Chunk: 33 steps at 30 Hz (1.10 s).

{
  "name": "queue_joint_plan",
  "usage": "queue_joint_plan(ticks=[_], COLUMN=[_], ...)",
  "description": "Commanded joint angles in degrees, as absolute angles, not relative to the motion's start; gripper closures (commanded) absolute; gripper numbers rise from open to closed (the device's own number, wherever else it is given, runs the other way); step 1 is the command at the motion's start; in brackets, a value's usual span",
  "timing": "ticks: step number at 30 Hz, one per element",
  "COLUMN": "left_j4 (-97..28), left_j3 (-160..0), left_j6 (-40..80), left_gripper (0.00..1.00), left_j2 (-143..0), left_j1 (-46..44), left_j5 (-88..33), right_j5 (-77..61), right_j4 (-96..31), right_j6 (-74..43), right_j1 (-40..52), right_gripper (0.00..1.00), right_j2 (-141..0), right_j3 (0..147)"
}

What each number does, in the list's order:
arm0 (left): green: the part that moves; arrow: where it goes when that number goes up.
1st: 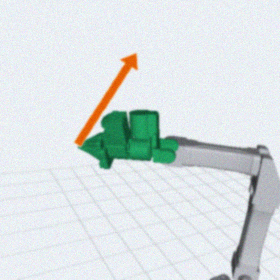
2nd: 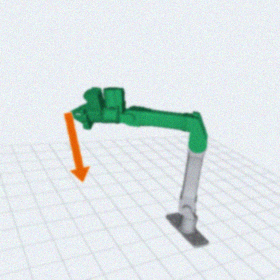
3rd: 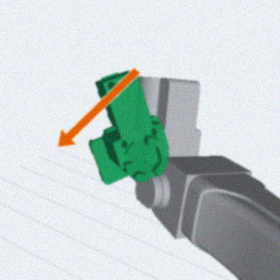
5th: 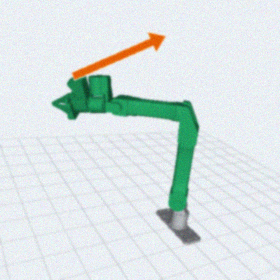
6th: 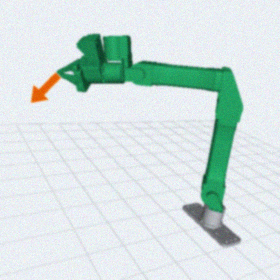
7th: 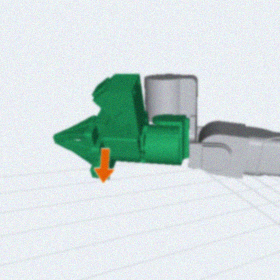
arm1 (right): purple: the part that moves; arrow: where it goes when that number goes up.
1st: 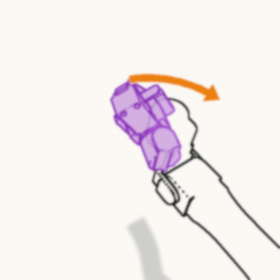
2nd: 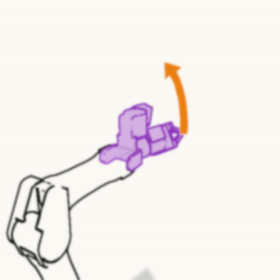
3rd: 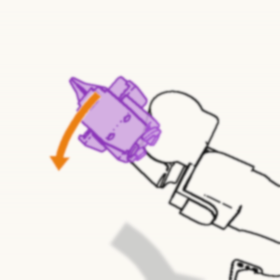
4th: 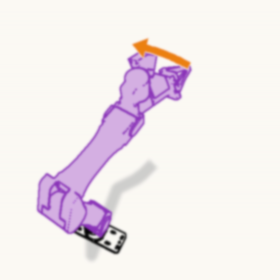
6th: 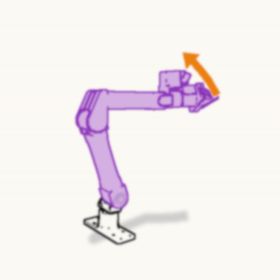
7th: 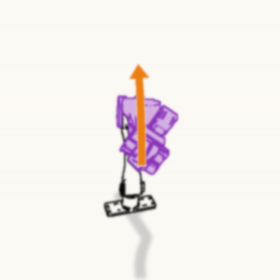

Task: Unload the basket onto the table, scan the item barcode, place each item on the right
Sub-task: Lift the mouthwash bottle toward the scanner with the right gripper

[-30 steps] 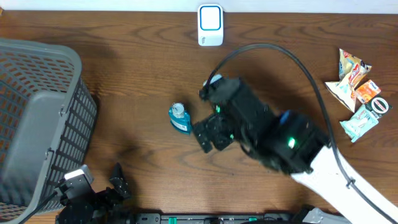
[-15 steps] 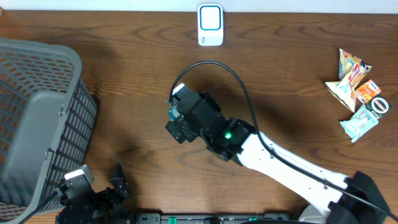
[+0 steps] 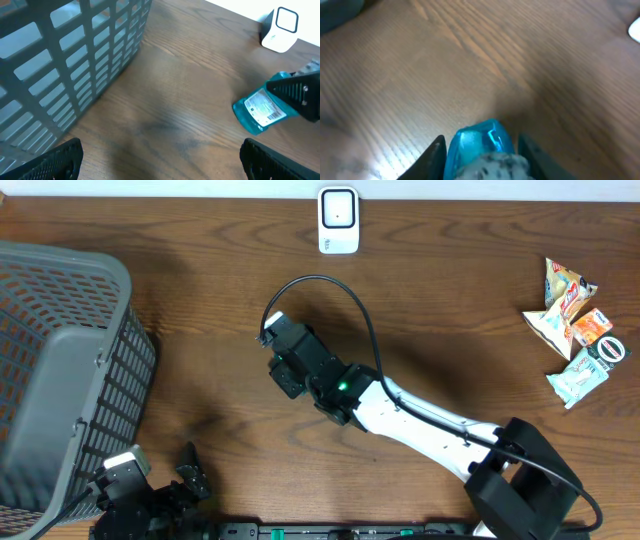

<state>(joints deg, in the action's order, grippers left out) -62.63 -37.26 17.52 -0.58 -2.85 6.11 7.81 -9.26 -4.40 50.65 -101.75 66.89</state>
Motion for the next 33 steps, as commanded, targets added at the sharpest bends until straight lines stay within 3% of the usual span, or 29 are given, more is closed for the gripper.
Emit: queue_joint_plan(ticks=[1,7,11,17,23,29,33], left_j4=[-62.5,-62.5,-62.5,-62.5,-62.5,-62.5,-62.5], left_j3=[-37.6,-37.6,-37.6,-37.6,-37.6,-37.6,-37.6], left_j6=[16.6,16.6,16.6,16.6,16.6,16.6,16.6], left_gripper=[0.01,0.01,0.01,0.01,0.01,0.01,0.01], left_j2=[-0.2,-0.2,-0.2,-0.2,-0.2,-0.2,-0.2], left_j1=[-3.1,-3.1,-3.1,-3.1,-3.1,-3.1,-3.1], left_j5=[6.0,6.0,6.0,6.0,6.0,6.0,6.0], right_j5=[8.0,6.2,-3.7,-46.4,-68.8,-68.6,-53.8], right_j4=[-9.3,-14.2,-22.7,-32.6,-39.1,-41.3,-41.8], right_j6=[-4.2,-7.1,-9.2,-4.3,1.4,2.5,2.4], right_j1=[49.9,49.3,46.0,34.8,29.0,28.8,28.8], right_gripper=[0.76,0.82,0.82,0.79,0.76,0.77,0.84], right_j2=[-102.2,-98.0,-88.9,-76.5,-74.6,-74.6,-74.6], right_j3=[67.3,67.8,68.7,68.7,68.7,68.7,68.7])
